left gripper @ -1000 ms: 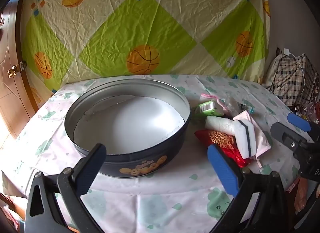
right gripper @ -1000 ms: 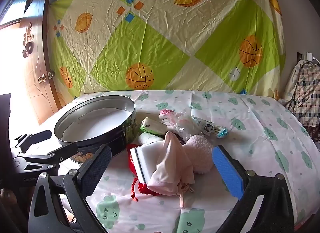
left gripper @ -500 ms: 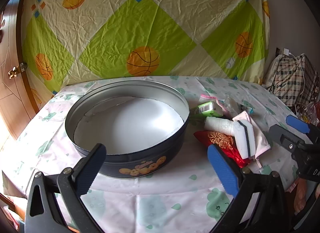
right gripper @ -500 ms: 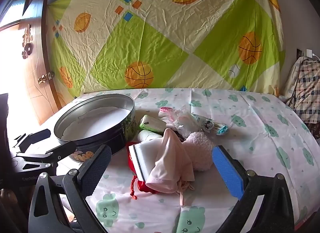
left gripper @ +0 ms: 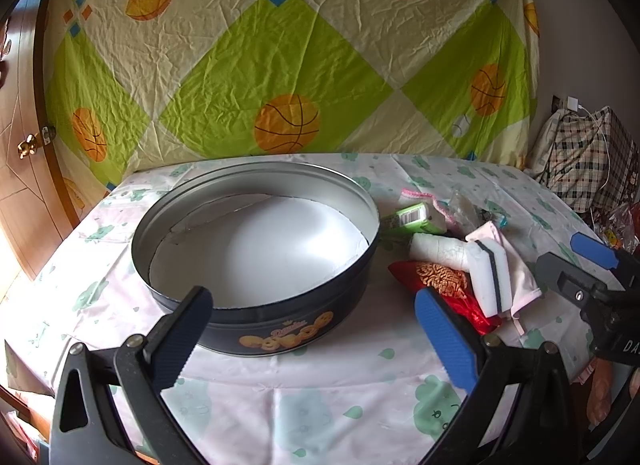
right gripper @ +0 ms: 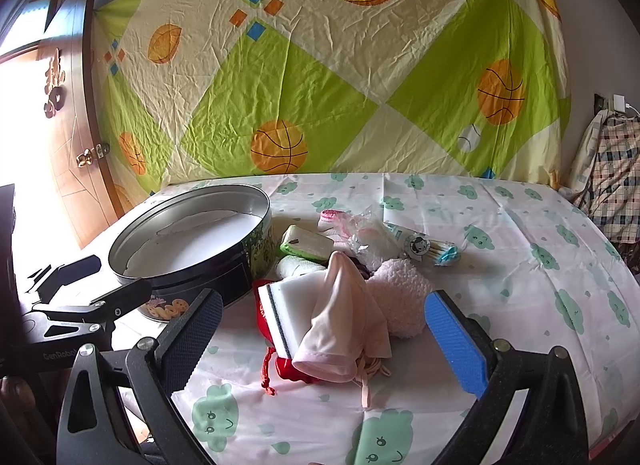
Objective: Organize soft objects
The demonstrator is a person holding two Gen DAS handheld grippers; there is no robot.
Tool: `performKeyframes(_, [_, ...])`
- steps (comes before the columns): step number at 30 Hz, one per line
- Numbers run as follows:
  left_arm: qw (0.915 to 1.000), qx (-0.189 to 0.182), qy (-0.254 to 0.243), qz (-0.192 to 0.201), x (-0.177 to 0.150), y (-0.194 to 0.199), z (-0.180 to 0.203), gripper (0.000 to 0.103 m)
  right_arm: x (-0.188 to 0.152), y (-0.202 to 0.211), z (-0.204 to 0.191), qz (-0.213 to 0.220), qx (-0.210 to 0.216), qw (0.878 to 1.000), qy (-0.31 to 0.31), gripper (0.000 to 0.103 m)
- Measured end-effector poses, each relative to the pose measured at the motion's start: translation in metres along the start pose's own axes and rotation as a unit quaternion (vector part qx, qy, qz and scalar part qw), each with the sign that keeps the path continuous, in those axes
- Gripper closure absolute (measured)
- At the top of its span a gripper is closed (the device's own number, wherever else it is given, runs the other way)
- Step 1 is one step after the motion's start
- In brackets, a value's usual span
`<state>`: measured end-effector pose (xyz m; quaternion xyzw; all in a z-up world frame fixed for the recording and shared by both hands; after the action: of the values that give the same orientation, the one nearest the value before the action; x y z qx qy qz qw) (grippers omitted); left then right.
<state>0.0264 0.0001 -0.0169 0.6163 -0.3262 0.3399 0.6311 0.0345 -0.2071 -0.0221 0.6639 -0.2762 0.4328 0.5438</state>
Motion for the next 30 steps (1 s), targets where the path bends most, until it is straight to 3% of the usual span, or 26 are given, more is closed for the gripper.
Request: performKeyframes(30, [1.0,-0.001,-0.001,-0.002,-0.0047,-0.0024,0.0003,0.0,-0.0081,-0.008,0.0029,-0.016,0.005,1.0,-0.011,0.001])
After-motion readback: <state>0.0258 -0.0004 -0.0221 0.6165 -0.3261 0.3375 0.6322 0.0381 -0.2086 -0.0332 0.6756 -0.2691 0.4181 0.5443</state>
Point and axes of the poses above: each gripper's, at about its wrist camera, not at the fingertips, and y roughly against the way its jaws point, z to its right, x to its top, the point moved 3 cm from there along -y, roughly the way its jaws point, and after that the axes turned 1 degree about y, right-handed, at the moved point
